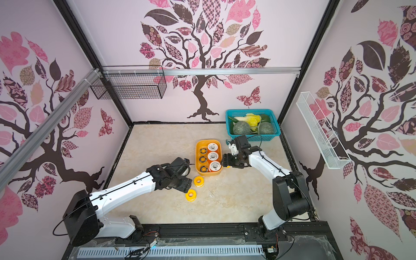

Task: Put the sealing tape into the storage box
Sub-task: Pick up the sealing tape at the center of the board.

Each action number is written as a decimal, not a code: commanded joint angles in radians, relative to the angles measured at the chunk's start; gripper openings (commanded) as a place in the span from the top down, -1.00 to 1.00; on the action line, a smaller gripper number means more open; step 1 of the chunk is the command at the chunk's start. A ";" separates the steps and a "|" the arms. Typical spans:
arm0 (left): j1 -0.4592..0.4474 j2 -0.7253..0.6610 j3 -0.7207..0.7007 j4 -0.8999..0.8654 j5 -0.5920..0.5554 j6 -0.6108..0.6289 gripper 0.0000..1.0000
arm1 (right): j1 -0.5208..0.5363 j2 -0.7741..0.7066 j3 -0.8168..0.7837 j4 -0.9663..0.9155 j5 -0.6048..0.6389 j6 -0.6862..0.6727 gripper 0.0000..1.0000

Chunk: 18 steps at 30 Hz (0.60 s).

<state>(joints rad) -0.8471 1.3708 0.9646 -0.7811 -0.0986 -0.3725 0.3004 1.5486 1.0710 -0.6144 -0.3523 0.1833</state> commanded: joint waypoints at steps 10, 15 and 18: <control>-0.121 0.112 -0.034 0.105 -0.036 0.002 -0.77 | 0.000 0.001 -0.009 0.018 -0.034 0.014 -0.62; -0.121 0.145 -0.063 0.128 -0.003 -0.004 -0.75 | 0.000 0.002 -0.008 0.016 -0.034 0.013 -0.62; -0.122 0.168 -0.074 0.142 0.012 -0.004 -0.76 | 0.000 0.006 -0.008 0.017 -0.038 0.013 -0.62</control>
<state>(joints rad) -0.9676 1.5185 0.9009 -0.6704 -0.1097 -0.3698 0.3004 1.5486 1.0573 -0.6037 -0.3756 0.1951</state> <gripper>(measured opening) 0.877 0.812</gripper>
